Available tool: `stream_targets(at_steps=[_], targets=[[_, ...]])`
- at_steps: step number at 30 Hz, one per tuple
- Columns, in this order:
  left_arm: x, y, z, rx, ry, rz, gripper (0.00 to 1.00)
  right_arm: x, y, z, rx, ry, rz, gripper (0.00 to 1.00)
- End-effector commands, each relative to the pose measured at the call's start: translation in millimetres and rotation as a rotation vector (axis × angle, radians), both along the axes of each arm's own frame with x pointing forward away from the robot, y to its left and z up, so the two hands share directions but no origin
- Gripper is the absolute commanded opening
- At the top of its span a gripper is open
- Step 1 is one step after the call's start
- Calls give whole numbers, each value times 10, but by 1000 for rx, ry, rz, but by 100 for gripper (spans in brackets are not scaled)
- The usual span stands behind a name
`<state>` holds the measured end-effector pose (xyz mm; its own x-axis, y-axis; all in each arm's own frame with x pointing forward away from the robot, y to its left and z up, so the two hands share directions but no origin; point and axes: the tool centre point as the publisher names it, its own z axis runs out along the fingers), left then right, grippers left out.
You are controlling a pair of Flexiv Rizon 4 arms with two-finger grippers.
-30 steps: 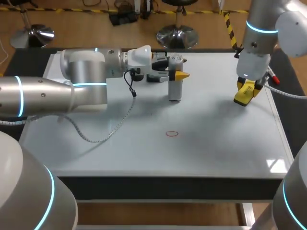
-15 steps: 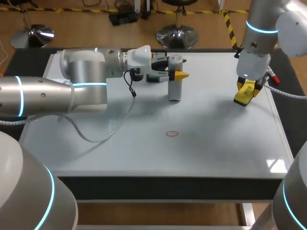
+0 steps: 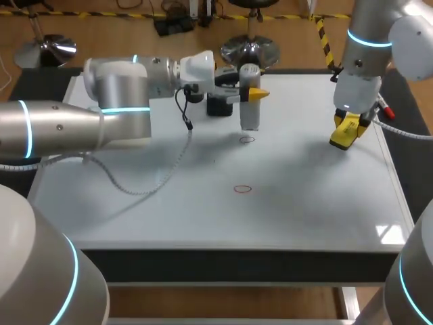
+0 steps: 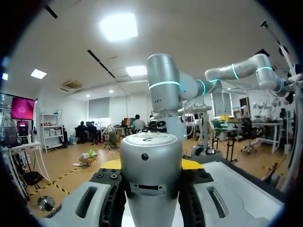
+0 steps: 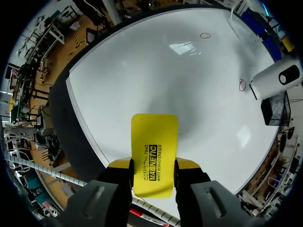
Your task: Pick up the inspection probe, press it on each red-marked spot on the whiteboard one by one, put down the probe, pick up the eraser, and wipe off all the red marks.
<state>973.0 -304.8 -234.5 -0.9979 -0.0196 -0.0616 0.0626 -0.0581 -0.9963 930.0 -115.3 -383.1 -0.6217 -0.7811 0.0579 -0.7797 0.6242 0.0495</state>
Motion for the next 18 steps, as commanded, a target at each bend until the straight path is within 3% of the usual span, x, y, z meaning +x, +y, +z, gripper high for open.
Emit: stream_targets(at_steps=[1,8,18], targets=[[86,12,248,35,-14,-23,0,6,-5,6,-2,1,2,0],[309,-25,632,13,-13,-44,0,6,-5,6,-2,1,2,0],[734,-34,992,38,-28,-60,0,6,-5,6,-2,1,2,0]])
